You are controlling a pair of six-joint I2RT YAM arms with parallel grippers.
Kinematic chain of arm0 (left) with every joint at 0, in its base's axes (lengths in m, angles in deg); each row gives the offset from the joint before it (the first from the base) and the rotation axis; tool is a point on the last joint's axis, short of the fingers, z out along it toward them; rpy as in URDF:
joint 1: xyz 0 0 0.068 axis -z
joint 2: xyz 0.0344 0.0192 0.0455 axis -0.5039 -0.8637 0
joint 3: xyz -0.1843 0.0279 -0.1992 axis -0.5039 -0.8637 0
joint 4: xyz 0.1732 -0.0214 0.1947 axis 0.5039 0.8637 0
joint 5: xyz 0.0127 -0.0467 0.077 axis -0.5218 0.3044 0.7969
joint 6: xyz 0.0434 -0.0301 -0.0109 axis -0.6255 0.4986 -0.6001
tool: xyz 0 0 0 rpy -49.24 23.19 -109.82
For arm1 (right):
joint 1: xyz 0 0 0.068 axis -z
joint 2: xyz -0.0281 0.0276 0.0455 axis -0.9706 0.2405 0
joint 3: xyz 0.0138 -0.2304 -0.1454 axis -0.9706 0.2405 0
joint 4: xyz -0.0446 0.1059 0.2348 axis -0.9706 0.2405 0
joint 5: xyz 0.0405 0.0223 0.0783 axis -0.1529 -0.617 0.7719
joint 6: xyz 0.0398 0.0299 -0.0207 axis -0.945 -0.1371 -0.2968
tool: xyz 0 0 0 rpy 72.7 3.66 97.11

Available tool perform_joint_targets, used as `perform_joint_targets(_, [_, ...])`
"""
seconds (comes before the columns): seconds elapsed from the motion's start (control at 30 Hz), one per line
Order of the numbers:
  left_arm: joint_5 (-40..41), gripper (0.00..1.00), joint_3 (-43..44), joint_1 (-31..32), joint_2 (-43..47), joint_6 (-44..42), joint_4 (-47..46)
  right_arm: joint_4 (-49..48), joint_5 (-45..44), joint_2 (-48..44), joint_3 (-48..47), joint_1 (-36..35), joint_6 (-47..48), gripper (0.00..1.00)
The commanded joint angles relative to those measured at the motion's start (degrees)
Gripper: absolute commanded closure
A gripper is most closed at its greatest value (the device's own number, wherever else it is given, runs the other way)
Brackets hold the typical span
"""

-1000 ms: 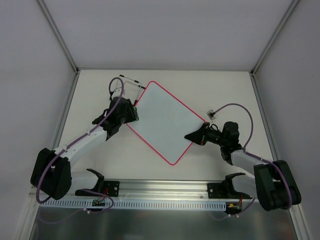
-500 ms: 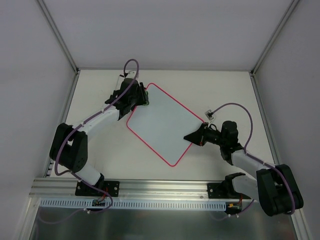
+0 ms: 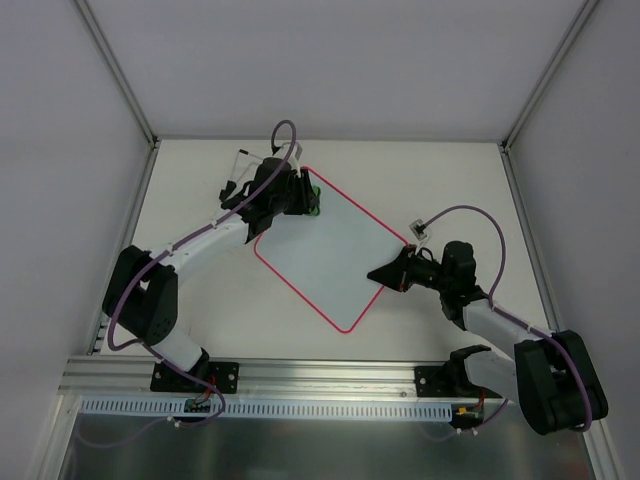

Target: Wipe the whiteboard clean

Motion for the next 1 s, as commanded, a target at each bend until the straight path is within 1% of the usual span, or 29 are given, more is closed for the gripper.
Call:
perform_joint_targets(0.0, [-0.84, 1.00, 0.10, 0.46, -1.02, 1.09, -1.23, -3.39, 0.78, -1.30, -0.86, -1.15, 12.06, 1.00])
perform_joint_targets(0.1, [0.91, 1.00, -0.34, 0.46, -0.49, 0.82, -1.14, -3.39, 0.77, -1.04, -0.95, -1.15, 12.15, 1.00])
perform_joint_targets(0.23, [2.93, 1.00, -2.53, 0.03, 3.01, 0.12, -1.14, -3.39, 0.69, -1.21, -0.86, -1.15, 12.06, 1.00])
perform_joint_targets(0.3, [5.64, 1.00, -5.69, -0.94, 4.86, 1.69, -0.62, -3.39, 0.60, -1.39, -0.77, -1.15, 12.06, 1.00])
perform_joint_targets(0.33, [5.83, 1.00, -7.18, -1.90, 5.74, 2.74, -0.44, -3.39, 0.60, -1.39, -0.77, -1.24, 12.06, 1.00])
perform_joint_targets(0.37, [5.84, 1.00, -9.89, -4.43, 7.40, 4.67, -0.26, -3.39, 0.60, -1.39, -0.77, -1.15, 12.06, 1.00])
perform_joint_targets(0.5, [5.13, 1.00, -15.71, -9.55, 10.84, 7.06, 0.00, -3.39, 0.60, -1.30, -0.77, -1.15, 12.06, 1.00])
perform_joint_targets(0.7, [6.45, 1.00, -22.48, -11.22, 18.57, 8.73, 1.32, -3.39, 0.25, -1.65, -0.60, -1.15, 11.97, 1.00])
perform_joint_targets(0.73, [6.80, 1.00, -23.44, -11.40, 19.62, 9.17, 3.41, -3.39, 0.16, -1.74, -0.59, -1.15, 11.97, 1.00])
perform_joint_targets(0.97, [11.46, 1.00, -34.60, -14.39, 30.42, 13.21, 8.60, -2.78, -0.81, -2.88, -0.68, -1.15, 11.80, 1.00])
